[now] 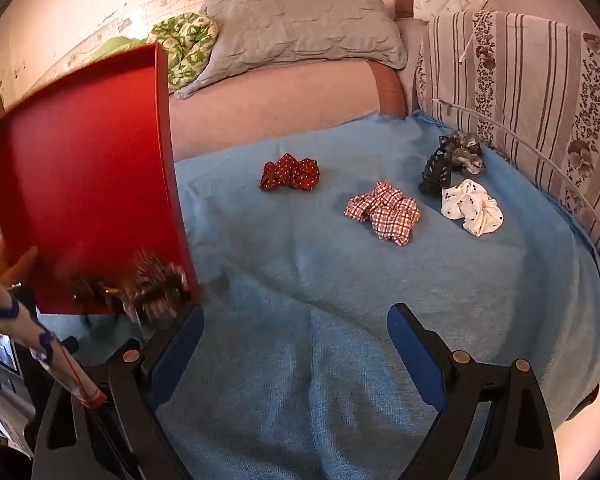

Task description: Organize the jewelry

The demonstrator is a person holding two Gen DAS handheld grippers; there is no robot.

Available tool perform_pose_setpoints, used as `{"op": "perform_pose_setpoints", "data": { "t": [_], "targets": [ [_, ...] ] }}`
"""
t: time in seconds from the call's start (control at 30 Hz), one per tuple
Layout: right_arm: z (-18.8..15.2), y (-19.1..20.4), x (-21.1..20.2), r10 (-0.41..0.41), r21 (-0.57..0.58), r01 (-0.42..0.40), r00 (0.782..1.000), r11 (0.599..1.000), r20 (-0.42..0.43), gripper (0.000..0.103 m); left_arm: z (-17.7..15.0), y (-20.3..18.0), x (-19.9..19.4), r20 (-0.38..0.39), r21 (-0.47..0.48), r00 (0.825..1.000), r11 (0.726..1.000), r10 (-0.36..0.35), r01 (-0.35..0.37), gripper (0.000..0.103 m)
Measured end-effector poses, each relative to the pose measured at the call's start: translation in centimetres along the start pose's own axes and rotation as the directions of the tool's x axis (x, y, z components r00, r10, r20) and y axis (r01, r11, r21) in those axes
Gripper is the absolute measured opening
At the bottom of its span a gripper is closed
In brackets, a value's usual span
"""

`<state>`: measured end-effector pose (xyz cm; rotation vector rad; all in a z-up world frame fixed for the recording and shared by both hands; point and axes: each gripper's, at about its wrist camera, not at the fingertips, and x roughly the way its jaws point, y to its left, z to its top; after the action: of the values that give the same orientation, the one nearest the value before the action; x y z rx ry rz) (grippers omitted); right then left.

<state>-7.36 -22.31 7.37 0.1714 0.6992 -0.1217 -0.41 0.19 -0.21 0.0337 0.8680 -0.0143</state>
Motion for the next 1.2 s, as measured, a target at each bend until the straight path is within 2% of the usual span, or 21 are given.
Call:
{"op": "perform_pose_setpoints", "data": {
  "t": [0.37,0.47,0.67,1.13,1.2],
  "targets": [
    [0.2,-0.6,-0.2,-0.002,0.026,0.002,1.000,1.000,0.003,0.095,-0.8,0.7,-0.5,0.001,0.001,1.000,1.000,0.003,-0.003,0.103],
    [0.3,-0.7,-0.5,0.002,0.036,-0.002,1.000,0.999,0.009,0.095,0.4,0.7,0.0,-0.003,0.002,1.000,1.000,0.002,-0.002,0.103],
    [0.2,-1.3,-0.7,0.027,0.072,-0.026,1.000,0.997,-0.005,0.095,0.4,0.3,-0.4,0.000,0.004,1.000,1.000,0.004,-0.004,0.103],
    [-1.3,1.2,-1.5,0.055,-0.016,-0.055,0.998,0.998,-0.030,0.095,0.4,-0.2,0.2,-0.003,0.006,1.000,1.000,0.005,-0.005,0.103],
    [-1.7,1.8,-1.7,0.053,-0.045,-0.055,0.998,0.997,-0.033,0.095,0.5,-0.8,0.4,-0.012,0.028,0.999,0.999,0.033,-0.033,0.103]
  ]
}}
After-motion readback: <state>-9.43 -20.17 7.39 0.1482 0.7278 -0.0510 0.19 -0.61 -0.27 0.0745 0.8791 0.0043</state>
